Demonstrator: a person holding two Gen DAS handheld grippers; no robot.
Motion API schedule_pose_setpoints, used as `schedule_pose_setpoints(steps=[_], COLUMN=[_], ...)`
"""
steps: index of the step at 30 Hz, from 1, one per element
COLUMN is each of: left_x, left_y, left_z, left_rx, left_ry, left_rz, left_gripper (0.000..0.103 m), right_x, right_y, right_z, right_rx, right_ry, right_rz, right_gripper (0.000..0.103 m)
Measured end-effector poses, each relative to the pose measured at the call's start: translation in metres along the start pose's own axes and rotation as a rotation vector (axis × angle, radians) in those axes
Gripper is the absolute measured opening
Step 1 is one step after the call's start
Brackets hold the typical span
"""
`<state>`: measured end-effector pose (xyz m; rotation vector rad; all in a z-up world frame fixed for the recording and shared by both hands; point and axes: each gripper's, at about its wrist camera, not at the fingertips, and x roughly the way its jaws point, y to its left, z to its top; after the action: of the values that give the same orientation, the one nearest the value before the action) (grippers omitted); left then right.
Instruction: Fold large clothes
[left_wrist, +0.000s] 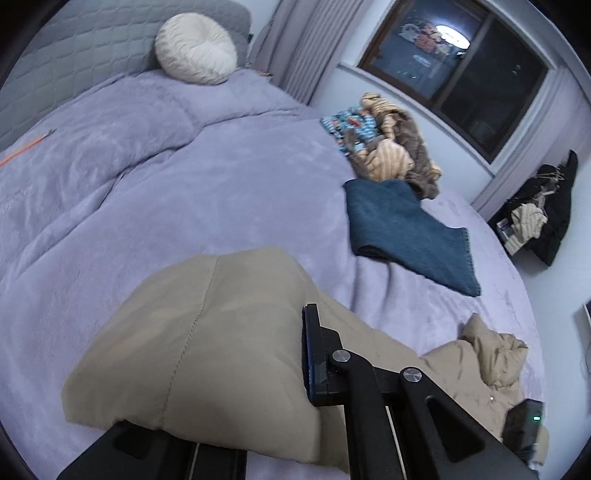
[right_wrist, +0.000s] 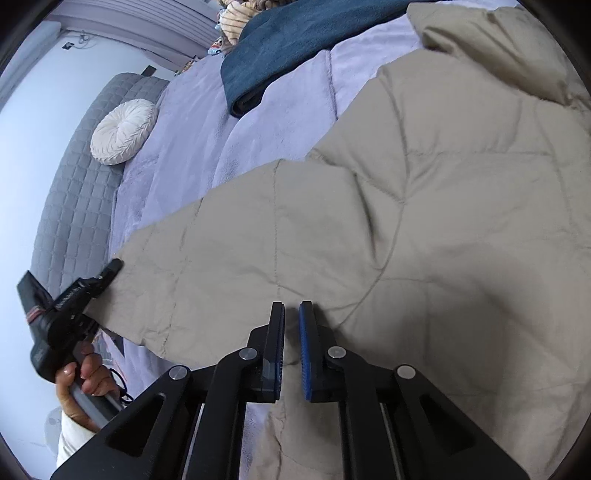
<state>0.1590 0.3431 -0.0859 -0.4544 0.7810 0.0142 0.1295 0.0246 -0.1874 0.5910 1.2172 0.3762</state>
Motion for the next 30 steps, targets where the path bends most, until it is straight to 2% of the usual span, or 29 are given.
schedule_pose_setpoints(steps=[4,8,12,15,18,21,24,28,30], left_x=[-0.024,-0.032,-0.026,-0.008,0.02,0.054,0.087,0.108,0.106], left_y=[-0.064,-0.141,-0.226,-0.293,-0.35,-0.39,-0.407,-0.403,-0.405], left_z=[0.0,-0.009,-0.033,-0.065,-0.115,-0.171,-0.22,-0.257,-0.264], left_rx=[0.142,0.238,0.34,0.437,0.542,0.642,0.732,0.815,0.837], left_ry=[-0.017,-0.002,0.032,0.095,0.168,0.242,0.296,0.313,0.3], left_rz=[-0.134,-0.292,-0.4,-0.435,-0.413,-0.338,-0.237,-0.136,-0.131], left_gripper=[0.009,0.009,0.009,0.009,0.009,0.01,0.01,0.01,0.03], right_x=[0.03,0.026,-0.02,-0.073,-0.129,-0.171,-0.196,-0.204,-0.201], right_y=[-0.004,-0.007,-0.022,-0.053,-0.096,-0.135,-0.167,-0.192,-0.191], right_z=[-0.007,-0.007,-0.009,-0.013,-0.02,-0.024,-0.027,-0.034,-0.031], right_rx=[-0.001,0.003,0.023,0.047,0.084,0.122,0.154,0.193,0.197], right_ry=[0.028,0.062,0.04,-0.029,-0.093,-0.129,-0.145,-0.148,-0.15], right_rz=[-0.039,-0.006,0.051,0.015,-0.065,-0.144,-0.199,-0.206,-0.191], right_gripper=[0.008,0.008,0.008,0.008,0.008,0.008,0.008,0.008,0.008])
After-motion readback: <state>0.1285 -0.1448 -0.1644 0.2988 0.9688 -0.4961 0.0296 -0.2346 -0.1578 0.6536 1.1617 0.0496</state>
